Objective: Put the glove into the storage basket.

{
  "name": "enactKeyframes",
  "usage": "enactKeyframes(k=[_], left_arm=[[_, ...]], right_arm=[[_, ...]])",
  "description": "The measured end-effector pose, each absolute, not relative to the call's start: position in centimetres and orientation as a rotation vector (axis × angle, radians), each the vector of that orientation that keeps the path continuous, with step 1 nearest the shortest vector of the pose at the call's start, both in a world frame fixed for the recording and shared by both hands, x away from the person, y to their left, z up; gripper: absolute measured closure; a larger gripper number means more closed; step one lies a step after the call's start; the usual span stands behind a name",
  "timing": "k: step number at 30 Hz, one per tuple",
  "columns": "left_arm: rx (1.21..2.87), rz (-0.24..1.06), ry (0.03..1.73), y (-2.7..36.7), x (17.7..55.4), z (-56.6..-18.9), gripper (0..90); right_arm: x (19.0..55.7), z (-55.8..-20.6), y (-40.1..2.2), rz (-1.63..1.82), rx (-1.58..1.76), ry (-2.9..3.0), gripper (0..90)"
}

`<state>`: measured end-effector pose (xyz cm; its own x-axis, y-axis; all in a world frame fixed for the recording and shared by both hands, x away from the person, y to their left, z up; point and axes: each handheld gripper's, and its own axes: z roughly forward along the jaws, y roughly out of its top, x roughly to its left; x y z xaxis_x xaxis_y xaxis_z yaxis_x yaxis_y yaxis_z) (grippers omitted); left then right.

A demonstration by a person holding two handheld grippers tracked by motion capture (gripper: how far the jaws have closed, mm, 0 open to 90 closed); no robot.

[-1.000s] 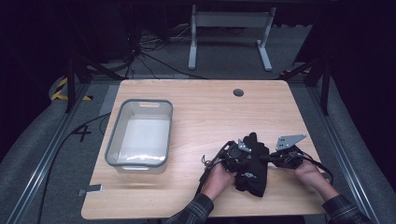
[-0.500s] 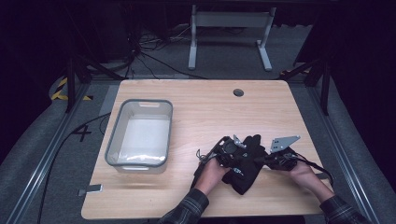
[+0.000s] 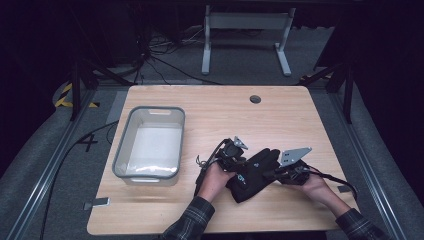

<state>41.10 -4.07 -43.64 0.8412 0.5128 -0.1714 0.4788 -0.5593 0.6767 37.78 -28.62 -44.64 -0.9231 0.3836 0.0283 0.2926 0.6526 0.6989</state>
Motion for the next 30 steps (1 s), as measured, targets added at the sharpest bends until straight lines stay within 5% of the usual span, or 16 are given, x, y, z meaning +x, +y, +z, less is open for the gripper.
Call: enactKeyframes(k=[5,13,23,30], left_arm=[[2.251,0.073,0.704,-3.8,40.6,-43.3,49.8],[2.264,0.048,0.661,-4.8,40.2,-43.6,24.7],[2.331,0.059,0.615,-5.9,39.9,-44.6,14.4],[2.354,0.067,0.599,-6.8,39.7,-45.2,13.7]], right_arm=[[37.4,-43.6,-30.5,1.17,0.601,2.672,67.4],[37.0,-43.8,-34.9,1.089,0.797,2.594,39.2],[36.1,-45.6,-39.5,1.039,0.957,2.499,21.5],[36.3,-46.0,-39.9,1.018,0.984,2.456,17.1]])
